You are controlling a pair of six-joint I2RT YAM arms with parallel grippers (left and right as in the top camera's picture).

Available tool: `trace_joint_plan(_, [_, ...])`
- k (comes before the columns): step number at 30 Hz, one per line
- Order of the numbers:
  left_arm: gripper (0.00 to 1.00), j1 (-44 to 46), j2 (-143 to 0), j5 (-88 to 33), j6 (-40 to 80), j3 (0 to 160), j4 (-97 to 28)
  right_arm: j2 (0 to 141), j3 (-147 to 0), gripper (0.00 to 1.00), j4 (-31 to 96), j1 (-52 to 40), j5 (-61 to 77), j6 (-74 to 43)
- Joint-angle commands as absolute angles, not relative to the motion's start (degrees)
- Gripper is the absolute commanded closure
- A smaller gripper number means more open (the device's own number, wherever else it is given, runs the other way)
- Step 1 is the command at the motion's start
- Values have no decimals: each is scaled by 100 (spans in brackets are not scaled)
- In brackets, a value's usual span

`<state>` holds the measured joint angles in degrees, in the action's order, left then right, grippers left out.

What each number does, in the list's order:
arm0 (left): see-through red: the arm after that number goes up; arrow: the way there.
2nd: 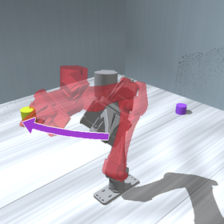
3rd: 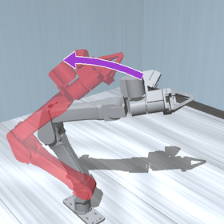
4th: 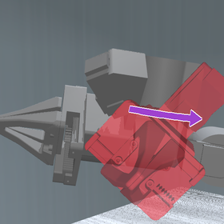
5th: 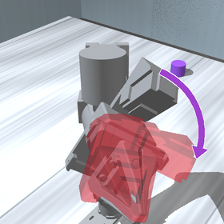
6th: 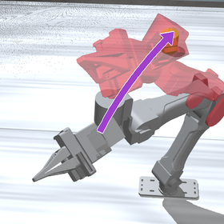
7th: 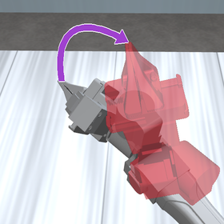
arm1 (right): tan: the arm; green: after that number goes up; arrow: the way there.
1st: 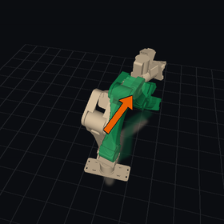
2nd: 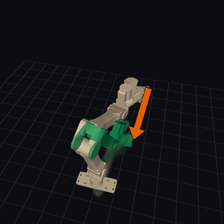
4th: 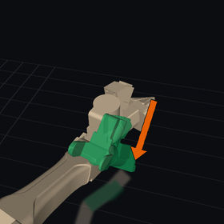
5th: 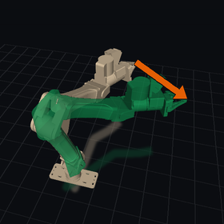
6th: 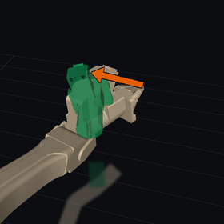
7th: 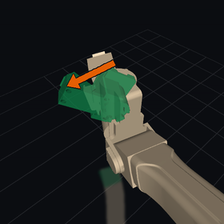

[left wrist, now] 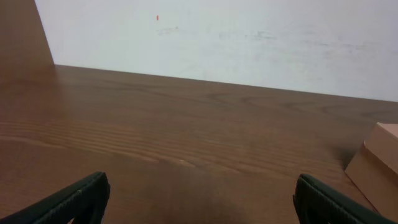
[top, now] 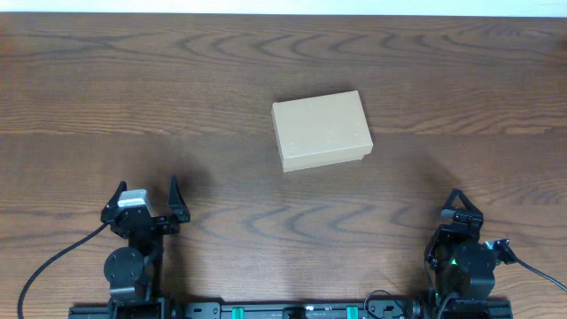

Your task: Pack container

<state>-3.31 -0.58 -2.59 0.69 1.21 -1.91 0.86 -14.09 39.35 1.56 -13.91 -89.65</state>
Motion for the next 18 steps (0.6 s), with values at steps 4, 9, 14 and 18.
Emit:
trace_joint_plan(4, [5,-325,-21,-148,132,25,-434,32,-1282,1,3918,102,-1533,-8993])
trace_joint_plan(9, [5,-325,-21,-148,132,25,-434,32,-1149,1,3826,89,-1592,-8995])
trace_joint_plan(14, [5,-325,-21,-150,132,25,-434,32,-1028,1,3514,-84,-1592,-8995])
trace_joint_plan(18, [5,-325,-21,-148,132,25,-434,32,-873,1,3277,-222,-1590,-8995])
